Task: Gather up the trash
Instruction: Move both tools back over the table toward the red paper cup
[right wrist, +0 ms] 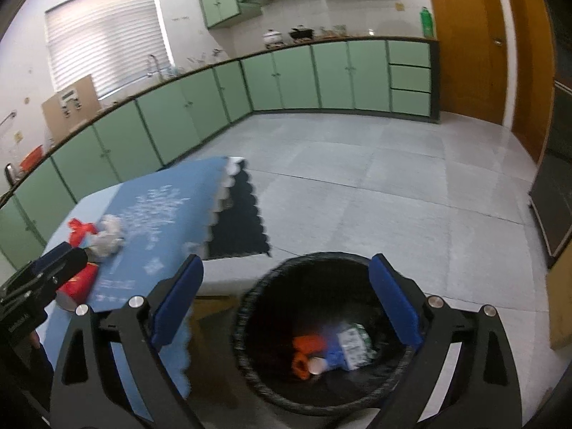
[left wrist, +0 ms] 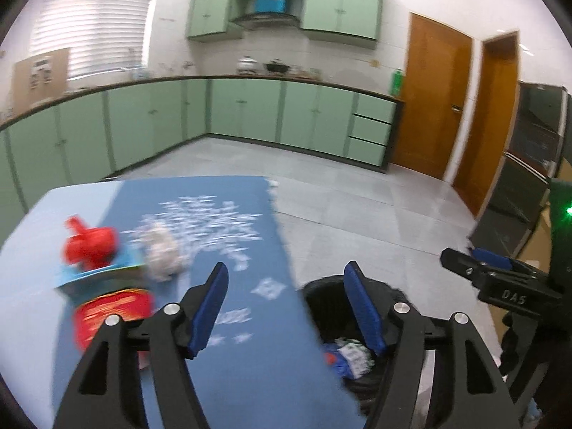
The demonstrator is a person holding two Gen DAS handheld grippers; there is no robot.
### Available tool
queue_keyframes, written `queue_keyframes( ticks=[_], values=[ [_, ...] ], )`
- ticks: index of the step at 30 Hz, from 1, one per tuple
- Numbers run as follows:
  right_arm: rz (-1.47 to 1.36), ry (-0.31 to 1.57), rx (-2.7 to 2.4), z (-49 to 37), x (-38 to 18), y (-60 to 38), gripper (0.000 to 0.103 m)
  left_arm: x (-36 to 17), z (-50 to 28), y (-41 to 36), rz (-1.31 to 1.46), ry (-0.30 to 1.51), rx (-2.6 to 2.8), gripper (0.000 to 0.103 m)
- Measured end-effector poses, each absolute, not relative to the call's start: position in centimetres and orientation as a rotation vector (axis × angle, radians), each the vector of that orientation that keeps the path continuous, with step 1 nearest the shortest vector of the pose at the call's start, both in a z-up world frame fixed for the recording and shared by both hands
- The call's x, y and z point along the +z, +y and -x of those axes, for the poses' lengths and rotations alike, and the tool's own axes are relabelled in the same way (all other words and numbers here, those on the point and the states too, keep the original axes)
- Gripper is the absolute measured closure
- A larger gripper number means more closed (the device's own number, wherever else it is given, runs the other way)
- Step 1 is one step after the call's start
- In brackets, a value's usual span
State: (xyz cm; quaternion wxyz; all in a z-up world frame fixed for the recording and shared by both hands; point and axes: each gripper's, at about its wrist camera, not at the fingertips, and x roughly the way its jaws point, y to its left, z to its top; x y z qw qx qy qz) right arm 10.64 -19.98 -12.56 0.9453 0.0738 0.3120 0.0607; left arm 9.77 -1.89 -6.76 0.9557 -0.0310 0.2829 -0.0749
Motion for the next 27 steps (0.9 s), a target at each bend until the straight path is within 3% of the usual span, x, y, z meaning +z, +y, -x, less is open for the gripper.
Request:
queue_keyframes(
  ticks=[12,27],
  values=[
    [-0.095,0.631,0.229,-10.1,-12.3,-12.3,0.012,-8.7,-7.1,6.3,0.122,0.608,0.088,0.031],
    [-0.063,0.651,0.280,-10.9,-13.6,-9.5,0.012,-11.8,-8.9,7.1,0.112,0.670,0.148,0.025]
  ],
)
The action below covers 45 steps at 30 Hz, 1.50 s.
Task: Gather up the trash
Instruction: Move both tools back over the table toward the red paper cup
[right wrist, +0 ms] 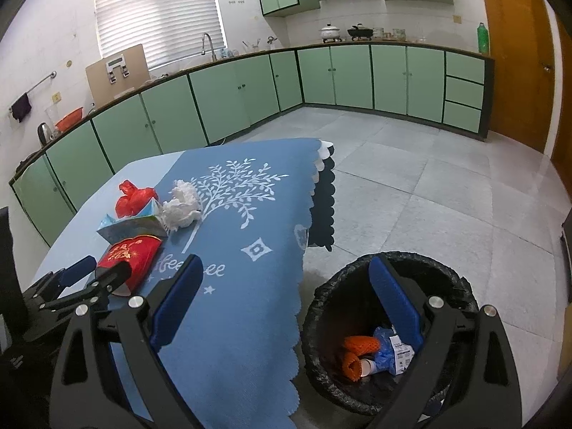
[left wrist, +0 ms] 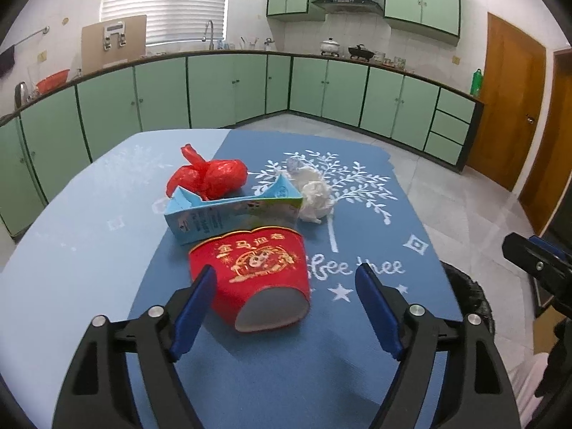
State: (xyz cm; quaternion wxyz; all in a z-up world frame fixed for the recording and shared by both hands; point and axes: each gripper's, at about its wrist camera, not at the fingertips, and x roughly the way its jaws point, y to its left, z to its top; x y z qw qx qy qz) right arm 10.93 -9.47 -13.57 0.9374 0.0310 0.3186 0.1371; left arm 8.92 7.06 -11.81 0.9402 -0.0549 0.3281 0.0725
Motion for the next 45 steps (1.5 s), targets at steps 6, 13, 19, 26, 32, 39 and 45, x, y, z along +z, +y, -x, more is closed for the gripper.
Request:
queue_keyframes(
  ticks=[6,13,19,26,32,39,45],
  values=[
    [-0.063,0.658,0.289,-11.4,-13.9,-9.3,0.011,-12.0,-8.8,7.5,0.118,0.682,0.185,0.025],
    [-0.065,0.664,0.296,-11.6,-14.2,-9.2,0.011,-12.4,-9.9,7.7,0.114,0.710,0.205,0.022],
    [-0.060,0.670,0.300,-11.7,-14.4,-9.2,0.011,-12.6,-10.5,8.4,0.142,0.730,0.252,0.021],
    [-0.047,0.683,0.293,-12.0,-14.6,-9.2,0.011,-12.1,-9.6,7.0,0.126,0.706,0.276,0.021],
    [-0.028,0.684,0.260,-12.2,-14.2,-9.6,0.012,-12.2,-9.4,7.0,0.138,0.701,0.279,0.021],
    [-0.005,0.692,0.245,-12.4,-14.0,-9.0,0.012,-12.5,-10.0,8.5,0.190,0.718,0.308,0.021],
    [0.015,0.696,0.252,-12.5,-13.9,-8.3,0.012,-13.6,-11.5,9.1,0.234,0.769,0.293,0.021]
  ],
)
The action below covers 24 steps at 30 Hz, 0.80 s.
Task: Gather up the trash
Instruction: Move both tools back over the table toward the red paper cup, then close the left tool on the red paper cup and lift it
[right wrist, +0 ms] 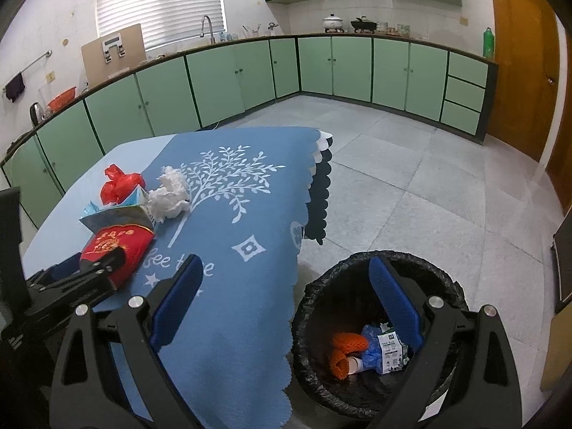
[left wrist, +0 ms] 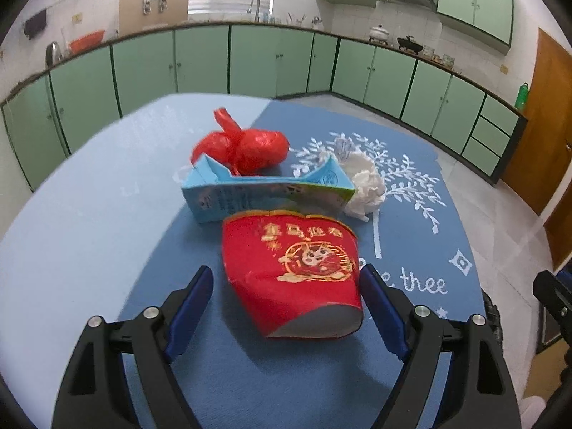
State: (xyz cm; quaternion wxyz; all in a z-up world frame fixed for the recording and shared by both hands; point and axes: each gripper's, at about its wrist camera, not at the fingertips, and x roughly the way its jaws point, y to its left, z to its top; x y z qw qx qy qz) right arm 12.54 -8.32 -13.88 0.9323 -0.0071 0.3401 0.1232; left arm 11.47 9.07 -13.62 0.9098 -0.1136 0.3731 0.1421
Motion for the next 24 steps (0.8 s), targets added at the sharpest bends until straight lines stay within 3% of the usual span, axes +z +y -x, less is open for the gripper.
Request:
queue_keyframes(
  ticks=[9,11,13,15,24],
  values=[
    [-0.003,0.688,0.248,-12.8,-13.7,-9.0,0.011,-14.7,-13.2,8.9,0.275,0.828,0.289,0.021],
    [-0.014,0.685,0.245,-12.7,-13.7,-9.4,0.011,-14.7,-13.1,9.0,0.278,0.822,0.288,0.034],
    [-0.023,0.683,0.243,-12.7,-13.7,-9.7,0.011,-14.7,-12.9,9.2,0.291,0.813,0.277,0.037],
    [-0.030,0.682,0.243,-12.7,-13.7,-9.8,0.011,-14.7,-12.7,9.5,0.305,0.808,0.274,0.050],
    [-0.038,0.681,0.277,-12.4,-14.0,-8.8,0.011,-13.7,-10.9,10.5,0.307,0.777,0.255,0.050]
  ],
)
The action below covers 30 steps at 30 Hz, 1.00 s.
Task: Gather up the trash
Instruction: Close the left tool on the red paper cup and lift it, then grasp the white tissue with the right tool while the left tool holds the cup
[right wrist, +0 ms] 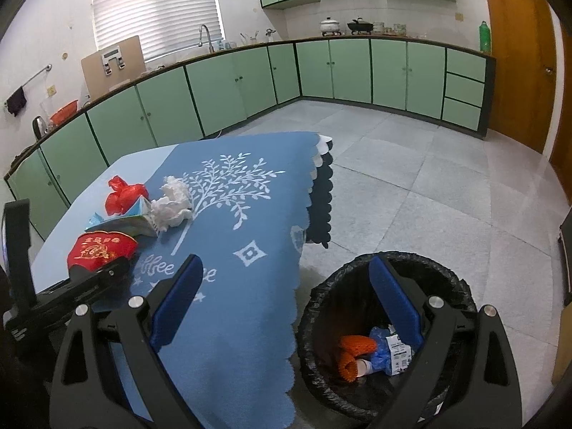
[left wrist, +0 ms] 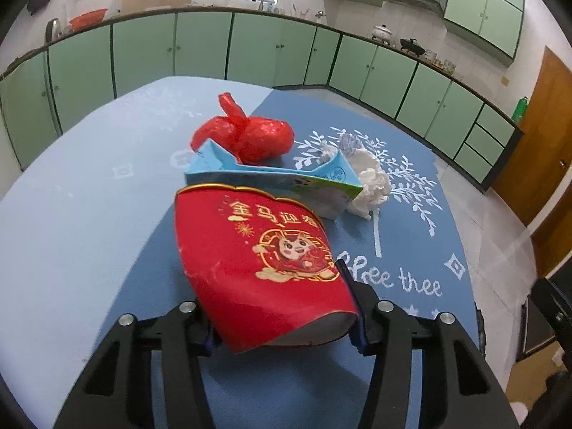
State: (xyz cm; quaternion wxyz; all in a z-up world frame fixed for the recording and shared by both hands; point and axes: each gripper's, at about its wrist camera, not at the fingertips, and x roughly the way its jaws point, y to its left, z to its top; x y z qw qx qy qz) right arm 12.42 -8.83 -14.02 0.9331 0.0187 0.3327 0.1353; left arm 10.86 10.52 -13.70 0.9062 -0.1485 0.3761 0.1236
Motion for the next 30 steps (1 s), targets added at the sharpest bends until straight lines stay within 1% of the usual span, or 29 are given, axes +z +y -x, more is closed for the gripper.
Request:
queue_keyframes(
  ticks=[11,24,25,27,29,30],
  values=[
    [-0.015,0.671,0.347,-14.1,-14.0,-4.5,0.012,-11.2,-9.0,12.2,0.240,0.700,0.264,0.050],
    [0.033,0.666,0.420,-18.1,-13.9,2.8,0.012,-9.6,-9.8,14.9,0.216,0.643,0.294,0.050],
    [0.039,0.672,0.423,-18.6,-14.0,3.4,0.013,-9.6,-9.9,15.0,0.216,0.642,0.295,0.050],
    [0.050,0.687,0.421,-19.3,-14.4,4.4,0.018,-9.8,-10.2,15.4,0.220,0.643,0.296,0.050],
    [0.061,0.712,0.416,-20.0,-14.8,5.1,0.019,-10.0,-10.3,15.6,0.222,0.646,0.296,0.050],
    [0.065,0.723,0.414,-20.4,-15.0,5.4,0.022,-10.1,-10.4,15.7,0.224,0.649,0.296,0.050]
  ],
)
